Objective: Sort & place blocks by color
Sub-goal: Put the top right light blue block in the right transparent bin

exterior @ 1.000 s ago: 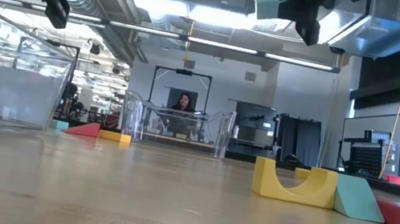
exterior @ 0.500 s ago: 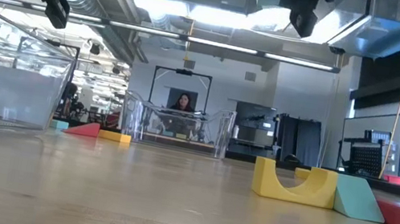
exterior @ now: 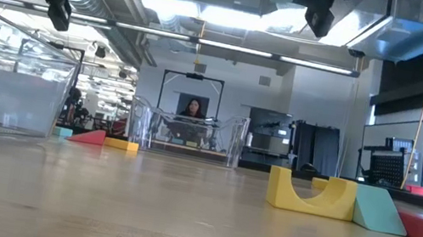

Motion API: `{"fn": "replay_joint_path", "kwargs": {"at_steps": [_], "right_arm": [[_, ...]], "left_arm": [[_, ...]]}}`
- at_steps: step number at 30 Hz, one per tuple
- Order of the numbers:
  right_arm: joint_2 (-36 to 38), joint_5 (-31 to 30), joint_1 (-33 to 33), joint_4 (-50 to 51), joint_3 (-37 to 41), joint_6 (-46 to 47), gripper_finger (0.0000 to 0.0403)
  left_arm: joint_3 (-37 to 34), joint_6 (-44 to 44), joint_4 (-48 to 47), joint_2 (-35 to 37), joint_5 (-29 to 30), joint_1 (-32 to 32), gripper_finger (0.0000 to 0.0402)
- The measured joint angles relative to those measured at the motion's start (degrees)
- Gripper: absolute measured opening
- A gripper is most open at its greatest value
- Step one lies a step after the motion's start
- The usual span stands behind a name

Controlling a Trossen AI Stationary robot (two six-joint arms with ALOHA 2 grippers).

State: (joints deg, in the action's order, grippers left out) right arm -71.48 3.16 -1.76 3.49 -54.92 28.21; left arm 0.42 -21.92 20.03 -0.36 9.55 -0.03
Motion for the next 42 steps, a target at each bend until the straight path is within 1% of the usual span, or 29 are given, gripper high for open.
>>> {"fn": "replay_joint_path", "kwargs": {"at_steps": [5,7,9,12,16,20,23,26,29,33,37,42], "right_arm": [[0.00,-0.02,0.00,-0.84,0.00,0.57,0.0134],[0.00,-0.09,0.00,-1.09,0.00,1.26,0.0134],[0.00,-0.48,0.00,-1.20,0.00,1.35,0.0134],[0.00,-0.48,0.00,-1.20,0.00,1.37,0.0134],[0.00,-0.50,0.00,-2.03,0.00,1.26,0.0134],[0.00,-0.53,0.00,-3.00,0.00,-0.10,0.0134],[0.00,-0.53,0.00,-3.34,0.00,-1.43,0.0134],[0.00,-0.53,0.00,-3.30,0.00,-2.64,0.0134],[0.00,-0.52,0.00,-3.78,0.00,-3.27,0.0134],[0.00,0.79,0.01,-3.93,0.00,-4.33,0.0134],[0.00,1.38,0.00,-4.13,0.00,-4.53,0.0134],[0.00,1.51,0.00,-4.55,0.00,-4.70,0.0134]], "left_arm": [[0.02,-2.57,2.08,0.00,5.11,0.00,0.0001],[0.47,-3.39,1.66,-0.11,6.74,0.01,0.0007],[1.95,-3.54,1.64,-1.30,7.52,0.00,0.0021],[4.77,-3.54,1.27,-5.16,8.00,0.00,0.0055],[10.99,-3.48,1.43,-13.64,7.20,0.00,0.0108],[19.61,-3.04,-1.88,-25.91,4.13,0.02,0.0157],[26.52,-1.01,-6.15,-34.59,2.21,0.00,0.0187],[32.03,0.76,-7.23,-41.47,-0.63,0.00,0.0208],[36.31,2.44,-7.04,-46.28,-4.49,0.02,0.0215],[39.68,4.08,-7.14,-50.88,-7.37,0.02,0.0214],[41.14,4.08,-6.97,-53.16,-7.56,0.40,0.0215],[41.18,4.07,-6.72,-54.05,-7.57,1.76,0.0213]]}}
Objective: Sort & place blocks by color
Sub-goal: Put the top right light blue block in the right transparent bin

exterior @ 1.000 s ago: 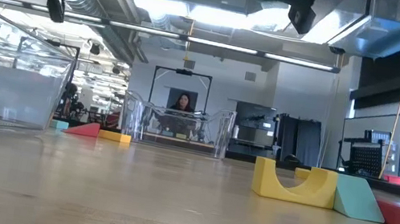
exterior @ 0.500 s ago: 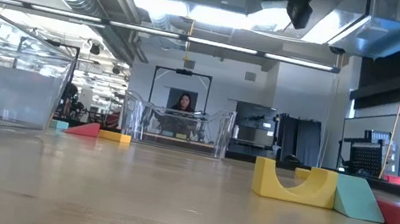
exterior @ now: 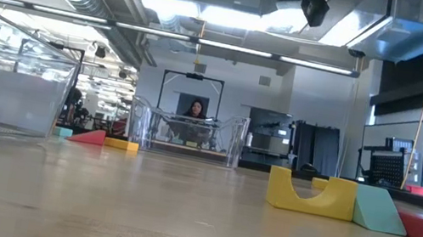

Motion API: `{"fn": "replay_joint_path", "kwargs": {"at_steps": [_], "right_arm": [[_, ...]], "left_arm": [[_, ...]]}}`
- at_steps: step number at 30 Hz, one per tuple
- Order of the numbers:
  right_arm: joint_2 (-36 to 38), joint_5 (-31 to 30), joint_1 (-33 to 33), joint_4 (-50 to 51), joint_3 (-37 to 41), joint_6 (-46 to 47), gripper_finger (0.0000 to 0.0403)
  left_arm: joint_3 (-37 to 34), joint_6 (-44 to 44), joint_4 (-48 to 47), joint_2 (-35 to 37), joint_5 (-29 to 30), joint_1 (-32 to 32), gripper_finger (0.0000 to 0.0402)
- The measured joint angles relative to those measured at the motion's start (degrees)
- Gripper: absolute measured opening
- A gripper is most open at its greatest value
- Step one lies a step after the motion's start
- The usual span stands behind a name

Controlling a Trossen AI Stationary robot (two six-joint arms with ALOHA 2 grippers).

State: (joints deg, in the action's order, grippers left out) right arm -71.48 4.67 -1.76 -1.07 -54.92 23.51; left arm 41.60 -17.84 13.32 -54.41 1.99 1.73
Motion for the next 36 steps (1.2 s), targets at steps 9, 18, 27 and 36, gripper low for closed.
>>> {"fn": "replay_joint_path", "kwargs": {"at_steps": [9,18,27,36], "right_arm": [[-0.04,12.60,-1.67,17.12,-7.35,4.68,0.0134],[-0.04,12.52,-17.78,39.40,-13.44,21.52,0.0134],[-0.02,8.53,-36.18,41.33,-2.54,45.46,0.0134],[-0.04,8.23,-43.24,35.60,12.58,64.12,0.0134]], "left_arm": [[0.00,0.04,0.13,0.01,2.48,0.73,0.0213],[0.00,0.04,0.18,0.02,3.69,0.71,0.0212],[0.02,0.04,0.20,0.02,3.75,0.71,0.0212],[0.02,0.05,0.20,0.02,6.48,0.71,0.0212]]}}
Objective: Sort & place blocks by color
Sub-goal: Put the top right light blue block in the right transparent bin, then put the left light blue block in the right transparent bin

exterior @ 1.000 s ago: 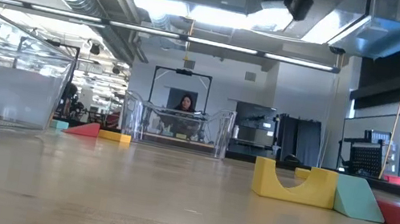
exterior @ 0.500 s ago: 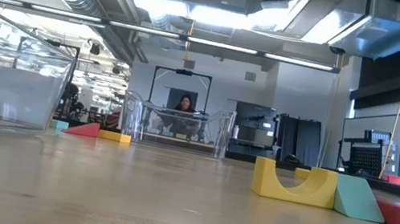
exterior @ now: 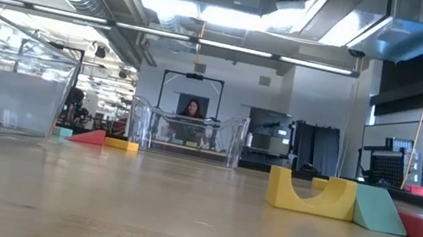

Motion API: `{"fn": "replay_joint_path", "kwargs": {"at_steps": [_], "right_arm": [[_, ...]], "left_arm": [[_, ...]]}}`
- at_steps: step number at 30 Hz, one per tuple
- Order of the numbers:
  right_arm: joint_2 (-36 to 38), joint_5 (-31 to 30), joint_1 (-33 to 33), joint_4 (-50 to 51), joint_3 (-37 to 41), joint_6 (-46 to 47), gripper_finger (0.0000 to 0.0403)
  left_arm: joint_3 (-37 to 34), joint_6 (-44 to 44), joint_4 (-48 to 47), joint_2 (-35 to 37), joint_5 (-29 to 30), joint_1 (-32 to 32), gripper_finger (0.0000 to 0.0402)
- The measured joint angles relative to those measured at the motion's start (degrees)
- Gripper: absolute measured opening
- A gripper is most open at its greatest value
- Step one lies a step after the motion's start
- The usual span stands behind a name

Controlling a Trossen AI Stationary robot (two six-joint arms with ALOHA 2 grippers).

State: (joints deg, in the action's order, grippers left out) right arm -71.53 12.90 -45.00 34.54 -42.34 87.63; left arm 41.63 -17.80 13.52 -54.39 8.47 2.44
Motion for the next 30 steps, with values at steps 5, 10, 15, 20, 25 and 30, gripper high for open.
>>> {"fn": "replay_joint_path", "kwargs": {"at_steps": [5,10,15,20,25,30], "right_arm": [[0.00,-0.66,-0.17,-1.45,4.08,5.72,0.0134],[0.00,-1.97,-0.15,-2.27,5.28,8.13,0.0134],[0.00,-3.89,-0.10,-2.16,5.91,10.99,0.0144],[0.00,-1.55,-0.12,-2.25,5.91,10.70,0.0283],[0.00,4.72,-0.15,-2.69,5.16,9.14,0.0380],[0.22,6.71,-0.15,-2.39,-0.35,1.22,0.0394]], "left_arm": [[0.00,-0.01,0.00,0.00,0.00,0.00,0.0212],[0.00,-0.01,0.01,0.00,0.00,-0.01,0.0212],[0.00,-0.01,0.00,0.00,0.00,0.00,0.0212],[0.00,-0.01,0.00,0.00,0.00,-0.01,0.0212],[0.00,-0.01,0.00,0.00,0.00,0.00,0.0212],[0.00,-0.01,0.00,0.00,0.01,-0.01,0.0212]]}}
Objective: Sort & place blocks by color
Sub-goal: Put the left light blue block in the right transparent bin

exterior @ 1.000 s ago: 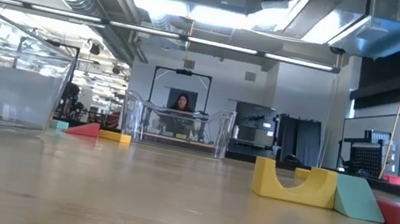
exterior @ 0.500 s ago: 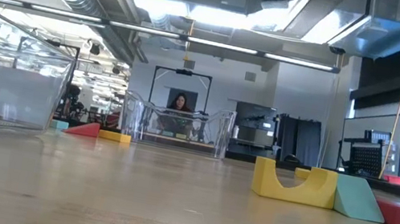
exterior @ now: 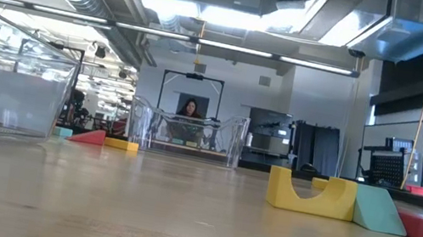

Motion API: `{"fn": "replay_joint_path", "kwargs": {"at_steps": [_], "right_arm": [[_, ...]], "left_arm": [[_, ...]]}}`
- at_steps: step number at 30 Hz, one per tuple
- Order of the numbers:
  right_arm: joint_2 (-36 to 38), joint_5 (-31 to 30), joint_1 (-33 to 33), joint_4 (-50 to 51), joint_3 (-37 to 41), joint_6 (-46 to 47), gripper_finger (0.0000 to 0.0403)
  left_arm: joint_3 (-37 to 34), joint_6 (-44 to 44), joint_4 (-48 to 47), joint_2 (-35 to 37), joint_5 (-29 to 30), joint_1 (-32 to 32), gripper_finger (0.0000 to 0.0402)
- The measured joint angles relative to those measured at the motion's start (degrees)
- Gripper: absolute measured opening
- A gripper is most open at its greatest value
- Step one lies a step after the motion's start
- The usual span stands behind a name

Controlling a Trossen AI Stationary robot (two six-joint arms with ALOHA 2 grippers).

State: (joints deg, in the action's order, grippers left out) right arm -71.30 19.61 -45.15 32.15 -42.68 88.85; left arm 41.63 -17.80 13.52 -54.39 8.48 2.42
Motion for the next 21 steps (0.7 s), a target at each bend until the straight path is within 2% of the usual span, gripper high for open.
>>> {"fn": "replay_joint_path", "kwargs": {"at_steps": [3,6,10,13,17,19,21], "right_arm": [[0.79,-0.38,1.55,0.11,-4.41,-6.35,0.0389],[1.13,-5.04,5.12,0.21,-9.18,-14.67,0.0388],[1.13,-18.10,11.92,0.16,-15.38,-30.56,0.0388],[1.13,-31.62,16.89,-0.11,-19.92,-47.12,0.0388],[1.13,-45.94,22.11,-4.32,-24.71,-68.62,0.0388],[1.13,-51.05,24.71,-5.77,-26.69,-71.29,0.0388],[1.20,-51.39,28.03,-5.90,-27.59,-71.08,0.0388]], "left_arm": [[0.00,0.00,0.01,0.00,0.01,0.01,0.0212],[0.00,0.00,0.00,0.00,0.01,0.01,0.0212],[0.00,0.00,0.00,0.00,0.01,0.01,0.0212],[0.00,-0.03,0.03,0.03,0.00,0.01,0.0212],[0.02,-0.07,0.65,1.03,-0.08,-0.01,0.0212],[0.11,-0.03,1.45,1.05,-0.11,0.00,0.0212],[0.11,0.29,1.59,1.32,-0.21,-0.01,0.0212]]}}
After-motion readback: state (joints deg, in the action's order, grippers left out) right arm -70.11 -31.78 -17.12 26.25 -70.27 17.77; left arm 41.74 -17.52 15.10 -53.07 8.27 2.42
